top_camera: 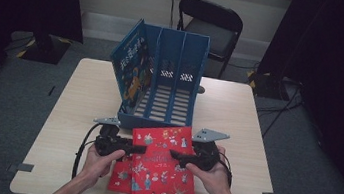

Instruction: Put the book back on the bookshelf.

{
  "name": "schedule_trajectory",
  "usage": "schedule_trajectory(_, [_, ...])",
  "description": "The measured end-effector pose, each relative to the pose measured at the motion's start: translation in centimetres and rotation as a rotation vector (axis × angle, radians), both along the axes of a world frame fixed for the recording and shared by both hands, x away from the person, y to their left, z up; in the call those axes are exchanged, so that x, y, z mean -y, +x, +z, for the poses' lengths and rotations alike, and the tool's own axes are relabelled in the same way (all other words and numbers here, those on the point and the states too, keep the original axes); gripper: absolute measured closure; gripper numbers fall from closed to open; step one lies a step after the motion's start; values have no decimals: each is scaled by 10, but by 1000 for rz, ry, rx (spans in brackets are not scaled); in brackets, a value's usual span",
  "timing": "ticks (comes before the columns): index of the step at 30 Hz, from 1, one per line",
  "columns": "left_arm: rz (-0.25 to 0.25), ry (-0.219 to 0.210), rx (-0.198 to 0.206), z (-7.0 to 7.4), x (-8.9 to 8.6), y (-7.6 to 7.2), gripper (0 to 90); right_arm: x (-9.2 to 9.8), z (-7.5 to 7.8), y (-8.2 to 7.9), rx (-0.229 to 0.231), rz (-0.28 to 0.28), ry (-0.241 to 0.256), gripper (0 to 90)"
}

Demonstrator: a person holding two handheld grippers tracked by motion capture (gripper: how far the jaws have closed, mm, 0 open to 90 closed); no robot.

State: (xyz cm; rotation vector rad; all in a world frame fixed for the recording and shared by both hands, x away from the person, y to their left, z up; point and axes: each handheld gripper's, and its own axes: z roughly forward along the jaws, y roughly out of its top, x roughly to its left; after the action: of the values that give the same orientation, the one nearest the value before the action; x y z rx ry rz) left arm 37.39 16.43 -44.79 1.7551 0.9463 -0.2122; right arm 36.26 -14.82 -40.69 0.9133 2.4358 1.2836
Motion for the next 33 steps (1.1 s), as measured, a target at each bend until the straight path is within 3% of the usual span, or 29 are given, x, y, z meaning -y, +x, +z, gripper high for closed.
schedule_trajectory(3, [3,-33,-1,5,-3,1,510,0,3,2,-6,1,6,302])
schedule_trajectory(5, [2,-19,22,9,-2,1,525,1,5,3,-10,-3,17,302])
schedule_trajectory(12, [-1,-49,67,24,-1,2,546,5,14,2,3,-25,57,304])
schedule_trajectory(14, [-2,-35,81,27,3,2,535,5,17,2,2,-33,58,303])
schedule_trajectory(16, [5,-20,91,29,7,3,488,4,21,0,16,-41,45,303])
schedule_trajectory(17, [8,-20,94,31,7,4,498,3,22,0,25,-45,40,304])
schedule_trajectory(20, [14,-69,107,36,5,5,539,6,26,2,26,-51,61,305])
schedule_trajectory(29, [25,-57,154,55,6,8,552,3,41,7,54,-73,103,320])
schedule_trajectory(33, [29,-76,157,60,3,11,556,1,50,9,83,-70,108,381])
